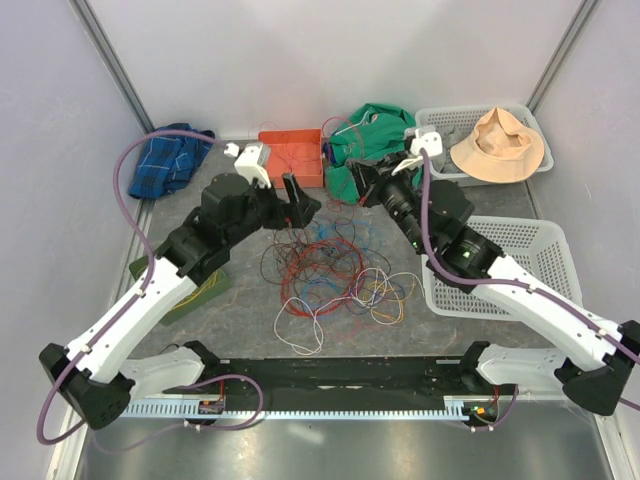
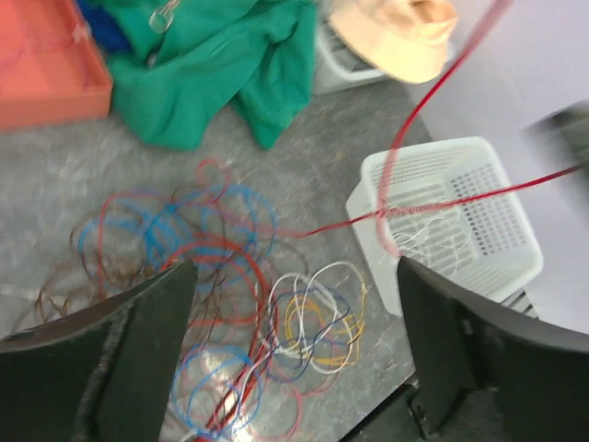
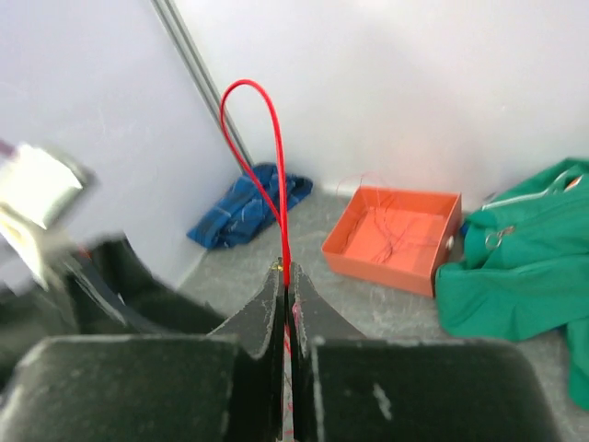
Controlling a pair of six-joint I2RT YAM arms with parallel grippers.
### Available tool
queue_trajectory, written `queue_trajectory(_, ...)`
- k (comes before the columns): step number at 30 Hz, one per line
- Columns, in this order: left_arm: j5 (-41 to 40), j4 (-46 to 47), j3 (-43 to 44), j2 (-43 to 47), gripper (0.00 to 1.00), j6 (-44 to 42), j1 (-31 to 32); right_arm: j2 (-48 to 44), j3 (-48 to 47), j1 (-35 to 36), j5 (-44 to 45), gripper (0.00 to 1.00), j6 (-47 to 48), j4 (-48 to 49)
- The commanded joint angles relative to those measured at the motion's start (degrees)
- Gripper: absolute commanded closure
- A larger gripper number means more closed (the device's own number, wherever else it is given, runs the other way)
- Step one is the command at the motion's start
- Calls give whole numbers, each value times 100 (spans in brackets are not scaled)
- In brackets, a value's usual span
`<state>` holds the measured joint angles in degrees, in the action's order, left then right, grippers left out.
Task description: Untangle the cables
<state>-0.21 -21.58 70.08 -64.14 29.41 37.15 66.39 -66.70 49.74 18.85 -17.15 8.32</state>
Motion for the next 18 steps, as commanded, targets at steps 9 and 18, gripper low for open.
queue_trajectory(9,-912,1193,-2469,1781,0,189,30,40,-2065,-17,374,100,133,-1560)
queue_trajectory(18,-138,6630,-4724,1836,0,-679,100,489,-3068,-17,49,100,-508,-2422)
